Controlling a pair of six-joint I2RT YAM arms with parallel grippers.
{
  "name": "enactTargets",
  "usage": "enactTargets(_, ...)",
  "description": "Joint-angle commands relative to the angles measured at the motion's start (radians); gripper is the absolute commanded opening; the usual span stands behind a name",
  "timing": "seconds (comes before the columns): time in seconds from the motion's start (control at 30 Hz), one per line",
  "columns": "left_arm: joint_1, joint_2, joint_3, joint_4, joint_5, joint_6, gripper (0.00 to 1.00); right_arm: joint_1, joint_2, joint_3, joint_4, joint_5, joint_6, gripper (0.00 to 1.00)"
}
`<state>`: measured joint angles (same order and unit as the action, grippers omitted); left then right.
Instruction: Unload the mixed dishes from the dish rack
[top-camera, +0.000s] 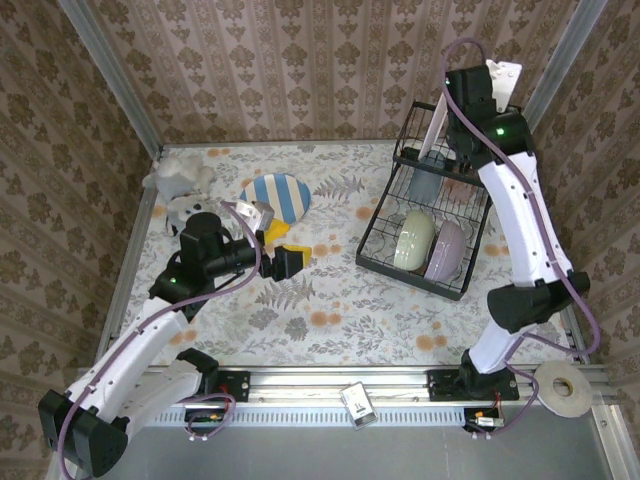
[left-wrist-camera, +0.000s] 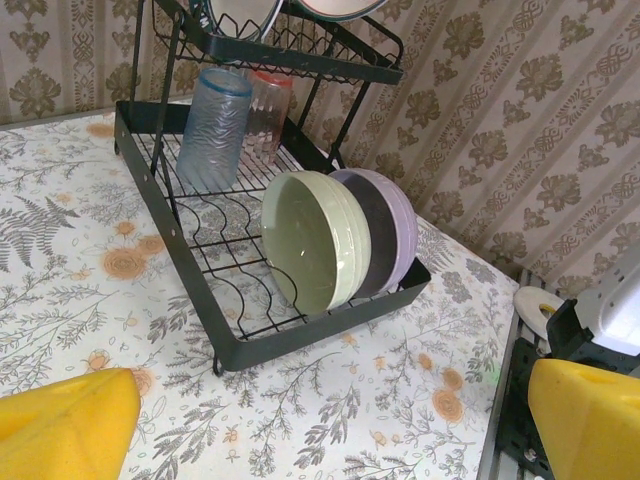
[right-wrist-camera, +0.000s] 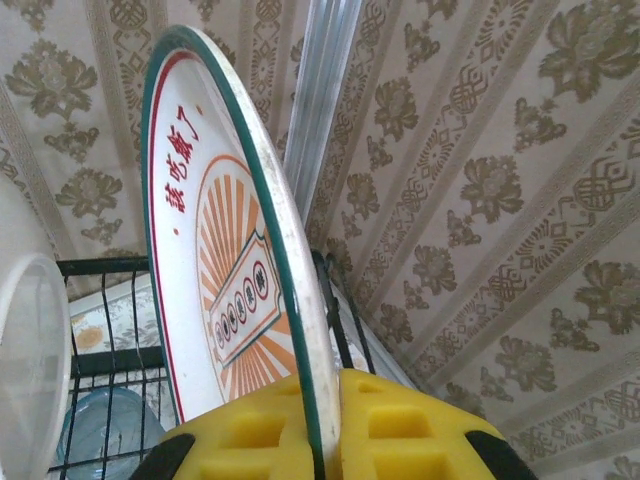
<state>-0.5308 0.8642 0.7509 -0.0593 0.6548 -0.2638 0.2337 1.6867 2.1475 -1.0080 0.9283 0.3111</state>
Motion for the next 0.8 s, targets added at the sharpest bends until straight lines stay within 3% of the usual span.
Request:
enactTargets(0.0, -0.001, -0.001, -0.003, 0.013, -0.005, 0.019, 1.00, -0.002, -0.133, -0.063, 0.065, 0.022, -0.017, 0.00)
enactTargets(0.23, 0.002, 0.002, 0.001, 0.010, -0.004, 0.015, 1.00, 0.006, -0.346, -0.238, 0.046, -0.044, 0.000, 0.00)
enactTargets(0.47, 0.017, 0.008, 0.000, 0.016, -0.039, -0.017, 1.00, 0.035, -0.548, -0.360, 0.000, -0.200, -0.020, 0.00)
enactTargets(0.77, 0.022, 0.025, -0.008, 0.103, -0.064, -0.123, 1.00, 0.036, -0.718, -0.496, -0.081, -0.596, 0.070, 0.00)
